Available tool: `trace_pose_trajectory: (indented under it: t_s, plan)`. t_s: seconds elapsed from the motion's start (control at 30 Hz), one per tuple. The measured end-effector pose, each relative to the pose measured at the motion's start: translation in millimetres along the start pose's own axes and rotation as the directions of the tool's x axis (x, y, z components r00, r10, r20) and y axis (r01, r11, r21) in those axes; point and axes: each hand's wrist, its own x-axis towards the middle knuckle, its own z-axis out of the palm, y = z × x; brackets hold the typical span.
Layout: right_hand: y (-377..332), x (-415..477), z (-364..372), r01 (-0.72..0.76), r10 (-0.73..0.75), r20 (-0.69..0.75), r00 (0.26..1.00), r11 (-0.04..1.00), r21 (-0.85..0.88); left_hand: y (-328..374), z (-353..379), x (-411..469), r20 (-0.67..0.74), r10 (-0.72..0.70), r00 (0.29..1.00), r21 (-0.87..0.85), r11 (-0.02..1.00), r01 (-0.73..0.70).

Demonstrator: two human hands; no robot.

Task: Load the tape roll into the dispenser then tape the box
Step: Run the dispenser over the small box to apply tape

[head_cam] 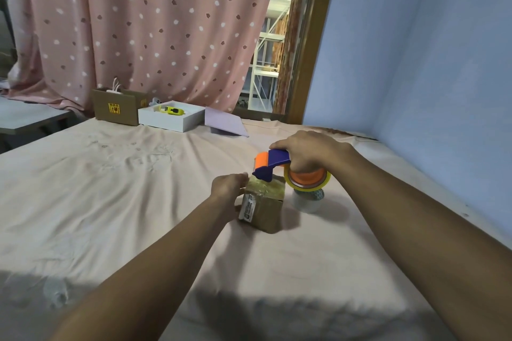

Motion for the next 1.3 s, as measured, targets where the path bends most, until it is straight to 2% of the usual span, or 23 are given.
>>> trace_pose_trajectory:
  t_s: [0.17, 0.3, 0.4, 0.57, 0.73, 0.83, 0.9, 1.03, 1.17, 1.3]
  plan:
    - [0, 2, 11, -0.004, 0.004, -0.007, 1.000, 1.000, 0.026, -3, -1, 1, -0.008, -0.059, 0.998, -0.037, 0.998, 0.059]
    - [3, 2, 15, -0.010, 0.010, 0.011, 1.000, 0.998, 0.059, -15, 8, 2, -0.063, 0.078, 0.995, -0.071, 0.994, -0.082]
    - [6, 1, 19, -0.015, 0.014, 0.007, 1.000, 0.997, 0.082, -23, 10, 3, -0.081, 0.183, 0.980, 0.034, 0.983, -0.181]
    - [11, 0, 25, -0.028, 0.027, 0.017, 1.000, 0.994, 0.108, -22, 7, 0, -0.099, 0.221, 0.970, 0.211, 0.957, -0.197]
    - [14, -2, 28, -0.043, 0.040, 0.019, 0.999, 0.989, 0.143, -24, 7, -13, 0.084, 0.245, 0.966, 0.139, 0.957, -0.255]
    - [16, -3, 28, -0.053, 0.049, 0.023, 0.999, 0.984, 0.172, -42, 2, -11, 0.303, 0.369, 0.879, 0.264, 0.854, -0.449]
    - [17, -4, 29, -0.060, 0.056, 0.030, 0.998, 0.980, 0.188, -49, 0, -15, 0.398, 0.414, 0.818, 0.305, 0.781, -0.544]
    - [17, -6, 32, -0.066, 0.062, 0.029, 0.998, 0.979, 0.193, -49, -7, -10, 0.457, 0.531, 0.714, 0.423, 0.577, -0.699]
    - [19, -8, 31, -0.055, 0.051, 0.030, 0.998, 0.985, 0.166, -43, -9, -5, 0.463, 0.563, 0.684, 0.544, 0.429, -0.721]
    - [19, -10, 33, -0.033, 0.030, 0.043, 0.999, 0.996, 0.077, -40, -13, -3, 0.476, 0.582, 0.659, 0.599, 0.334, -0.727]
